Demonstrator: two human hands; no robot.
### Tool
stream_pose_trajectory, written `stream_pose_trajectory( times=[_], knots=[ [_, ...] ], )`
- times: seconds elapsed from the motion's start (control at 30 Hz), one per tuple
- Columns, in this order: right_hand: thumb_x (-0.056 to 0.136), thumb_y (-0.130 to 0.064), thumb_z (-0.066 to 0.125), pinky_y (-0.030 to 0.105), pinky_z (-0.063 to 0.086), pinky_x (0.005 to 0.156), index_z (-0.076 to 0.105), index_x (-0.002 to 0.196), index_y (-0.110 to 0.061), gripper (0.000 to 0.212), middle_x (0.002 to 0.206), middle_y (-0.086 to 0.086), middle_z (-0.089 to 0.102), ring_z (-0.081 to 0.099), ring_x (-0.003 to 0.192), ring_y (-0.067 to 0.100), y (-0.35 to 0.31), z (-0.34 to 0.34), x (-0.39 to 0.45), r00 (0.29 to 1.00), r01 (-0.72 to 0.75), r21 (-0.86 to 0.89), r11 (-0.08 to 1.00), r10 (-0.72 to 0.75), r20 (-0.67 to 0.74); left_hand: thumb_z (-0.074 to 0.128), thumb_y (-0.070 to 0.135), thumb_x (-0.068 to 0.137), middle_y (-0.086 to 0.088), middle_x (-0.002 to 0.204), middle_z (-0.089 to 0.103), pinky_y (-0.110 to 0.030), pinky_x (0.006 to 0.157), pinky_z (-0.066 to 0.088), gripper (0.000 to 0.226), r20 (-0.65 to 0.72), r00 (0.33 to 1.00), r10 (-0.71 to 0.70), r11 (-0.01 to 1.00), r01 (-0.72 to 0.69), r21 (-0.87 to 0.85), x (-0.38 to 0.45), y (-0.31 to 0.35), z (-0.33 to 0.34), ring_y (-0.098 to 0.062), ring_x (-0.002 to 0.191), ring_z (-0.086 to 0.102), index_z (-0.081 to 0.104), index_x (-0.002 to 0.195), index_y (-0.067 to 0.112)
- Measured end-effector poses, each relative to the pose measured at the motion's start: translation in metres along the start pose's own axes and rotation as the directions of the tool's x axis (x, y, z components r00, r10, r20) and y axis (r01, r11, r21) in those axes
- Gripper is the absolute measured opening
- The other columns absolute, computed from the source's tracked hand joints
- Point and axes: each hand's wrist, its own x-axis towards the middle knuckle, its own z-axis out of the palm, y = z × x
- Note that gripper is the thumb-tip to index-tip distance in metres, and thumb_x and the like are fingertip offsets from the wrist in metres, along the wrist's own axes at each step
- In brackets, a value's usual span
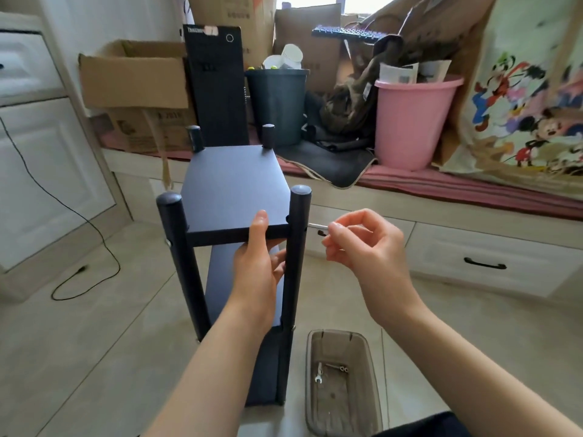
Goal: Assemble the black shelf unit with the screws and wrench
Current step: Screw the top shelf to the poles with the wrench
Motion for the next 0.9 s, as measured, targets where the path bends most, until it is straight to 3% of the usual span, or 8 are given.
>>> stream_pose_trajectory(
  times=[0.13,0.4,0.5,0.6,0.9],
  knots=[
    [0.090,-0.001,0.065,0.033,0.060,0.070,0.063,0.081,-0.004,0.010,0.075,0.011,0.074,0.070,0.068,0.022,0.003,0.000,-0.005,0.998,0.045,-0.022,0.999,-0.044,0.041,0.053,0.054,0.096,-0.004,0.117,0.074,-0.044,0.105,0.050,0.051,0.011,1.000,0.020,0.999,-0.020,-0.028,-0.001,0.000,-0.004,-0.021,0.102,0.074,0.064,0.127,0.015],
    [0.089,-0.004,0.069,0.030,0.059,0.069,0.065,0.083,-0.001,0.008,0.076,0.009,0.075,0.071,0.068,0.023,0.010,-0.004,-0.006,0.997,0.040,-0.069,0.997,-0.035,0.073,0.065,0.044,0.088,-0.008,0.122,0.072,-0.042,0.095,0.054,0.055,0.020,0.998,0.052,0.989,-0.048,-0.141,-0.002,0.002,-0.009,-0.026,0.100,0.075,0.061,0.133,0.014],
    [0.089,-0.004,0.068,0.029,0.059,0.068,0.066,0.082,-0.002,0.008,0.076,0.010,0.075,0.071,0.068,0.022,0.010,-0.005,-0.005,0.998,0.033,-0.062,0.998,-0.029,0.063,0.069,0.046,0.077,-0.006,0.120,0.073,-0.039,0.090,0.054,0.059,0.033,0.997,0.076,0.987,-0.070,-0.144,-0.002,0.002,-0.008,-0.025,0.099,0.075,0.064,0.128,0.015],
    [0.089,-0.004,0.069,0.029,0.059,0.068,0.066,0.083,-0.001,0.008,0.077,0.010,0.075,0.072,0.068,0.024,0.009,-0.006,-0.004,0.998,0.033,-0.042,0.999,-0.031,0.058,0.070,0.044,0.074,-0.001,0.119,0.074,-0.039,0.092,0.054,0.046,0.068,0.991,0.111,0.988,-0.103,-0.118,-0.002,0.001,-0.009,-0.025,0.102,0.074,0.068,0.116,0.024],
    [0.084,-0.006,0.075,0.034,0.061,0.072,0.068,0.081,-0.003,0.009,0.075,0.008,0.075,0.073,0.070,0.024,0.006,-0.002,-0.005,0.994,0.098,-0.106,0.990,-0.092,0.067,0.060,0.031,0.098,0.001,0.120,0.073,-0.036,0.088,0.056,0.016,0.091,0.983,0.157,0.986,-0.151,-0.074,-0.003,0.002,-0.009,-0.023,0.103,0.074,0.068,0.111,0.027]
  ],
)
